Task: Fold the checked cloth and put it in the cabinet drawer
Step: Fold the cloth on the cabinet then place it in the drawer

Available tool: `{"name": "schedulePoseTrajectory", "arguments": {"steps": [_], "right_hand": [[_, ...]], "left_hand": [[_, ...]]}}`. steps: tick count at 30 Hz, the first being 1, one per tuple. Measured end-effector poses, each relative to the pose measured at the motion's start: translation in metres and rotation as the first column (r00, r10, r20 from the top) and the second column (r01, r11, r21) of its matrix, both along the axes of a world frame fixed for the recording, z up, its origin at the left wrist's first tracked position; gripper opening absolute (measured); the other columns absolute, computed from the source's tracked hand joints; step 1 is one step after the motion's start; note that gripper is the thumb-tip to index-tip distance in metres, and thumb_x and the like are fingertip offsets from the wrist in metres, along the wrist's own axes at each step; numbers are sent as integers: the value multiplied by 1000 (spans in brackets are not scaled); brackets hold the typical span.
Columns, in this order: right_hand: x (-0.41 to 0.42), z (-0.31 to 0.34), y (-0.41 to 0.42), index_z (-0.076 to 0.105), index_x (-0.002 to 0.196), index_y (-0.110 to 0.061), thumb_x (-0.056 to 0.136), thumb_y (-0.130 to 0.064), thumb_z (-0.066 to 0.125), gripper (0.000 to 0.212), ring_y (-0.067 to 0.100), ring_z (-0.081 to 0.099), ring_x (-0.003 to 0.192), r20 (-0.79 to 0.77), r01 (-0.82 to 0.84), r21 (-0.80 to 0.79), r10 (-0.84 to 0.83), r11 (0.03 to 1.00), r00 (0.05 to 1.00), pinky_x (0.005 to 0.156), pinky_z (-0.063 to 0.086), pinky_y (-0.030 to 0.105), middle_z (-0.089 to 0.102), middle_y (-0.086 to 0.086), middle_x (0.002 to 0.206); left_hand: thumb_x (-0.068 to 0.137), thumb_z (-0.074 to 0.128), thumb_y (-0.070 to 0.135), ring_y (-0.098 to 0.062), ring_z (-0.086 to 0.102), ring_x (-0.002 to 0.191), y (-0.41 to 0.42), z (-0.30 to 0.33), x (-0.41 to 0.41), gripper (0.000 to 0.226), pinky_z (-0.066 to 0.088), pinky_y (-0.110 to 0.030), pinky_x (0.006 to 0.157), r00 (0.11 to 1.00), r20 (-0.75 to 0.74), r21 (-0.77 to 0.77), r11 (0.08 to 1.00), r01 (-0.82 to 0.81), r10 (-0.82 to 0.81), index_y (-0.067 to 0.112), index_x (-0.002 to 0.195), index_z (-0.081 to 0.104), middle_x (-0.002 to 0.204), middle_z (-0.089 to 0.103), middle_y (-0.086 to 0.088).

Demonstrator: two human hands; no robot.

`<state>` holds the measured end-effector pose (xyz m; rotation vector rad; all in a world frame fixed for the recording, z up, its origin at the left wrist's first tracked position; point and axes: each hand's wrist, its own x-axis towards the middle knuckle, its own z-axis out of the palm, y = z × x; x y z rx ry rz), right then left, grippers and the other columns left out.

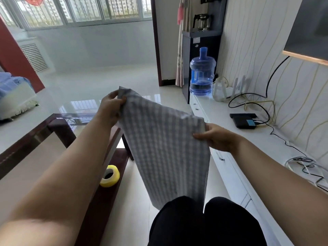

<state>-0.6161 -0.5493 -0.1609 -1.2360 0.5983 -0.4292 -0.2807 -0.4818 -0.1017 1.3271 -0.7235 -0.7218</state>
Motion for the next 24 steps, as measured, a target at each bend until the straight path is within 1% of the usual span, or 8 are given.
{"name": "schedulePoseTrajectory", "arguments": {"steps": [4,8,11,13,15,17,20,24], "right_hand": [[1,15,12,60,116,-12,81,-15,56,36,22,70,90,213,89,128,-115,988,970,73,59,32,71,10,104],[2,26,17,50,128,-21,81,-5,63,52,23,66,106,11,-25,-91,26,996,1000,85,56,38,66,5,119],[10,32,21,51,121,-23,89,1,57,41,20,67,101,18,99,-187,-97,977,995,84,57,35,66,3,114],[14,34,22,55,113,-23,91,3,53,34,19,69,92,115,194,-168,-177,966,978,80,59,34,69,2,105],[17,36,21,59,111,-16,92,-1,52,26,24,70,88,184,257,-97,-237,961,954,77,59,37,71,7,100],[20,36,15,61,109,-7,94,-9,52,18,27,70,83,186,307,16,-305,951,934,76,59,38,72,13,95],[19,32,5,63,107,-1,96,-22,48,28,25,69,81,147,352,168,-376,921,915,81,55,35,72,13,89],[5,29,-2,62,116,-6,90,-35,57,40,24,67,93,151,308,203,-340,929,928,87,52,37,71,11,99]], "left_hand": [[99,46,18,-18,64,100,6,5,19,39,55,-30,86,966,-58,-223,947,233,-251,5,137,47,112,65,-7],[99,37,4,-19,62,107,11,0,21,43,51,-30,94,930,-26,-262,900,348,-367,4,142,40,117,64,-8],[99,40,6,-23,61,110,8,3,28,41,53,-33,91,935,-39,-307,895,323,-351,7,140,43,121,61,-10],[102,40,33,-23,60,105,11,-8,20,36,55,-35,83,940,-79,-271,915,299,-331,14,130,51,111,67,-2],[84,32,74,-22,61,106,23,-51,-3,68,51,-38,82,935,-161,-51,949,311,-315,24,124,56,107,71,6],[63,25,92,-24,56,121,35,-108,-26,100,42,-46,97,858,-253,129,863,488,-447,26,132,55,127,65,-2],[85,35,68,-21,62,112,43,-141,-48,74,48,-38,91,831,-312,191,826,530,-461,17,135,54,125,66,-6],[84,61,42,-20,71,78,35,-120,-51,51,58,-29,67,878,-293,191,877,441,-378,1,113,65,93,74,-10]]}}
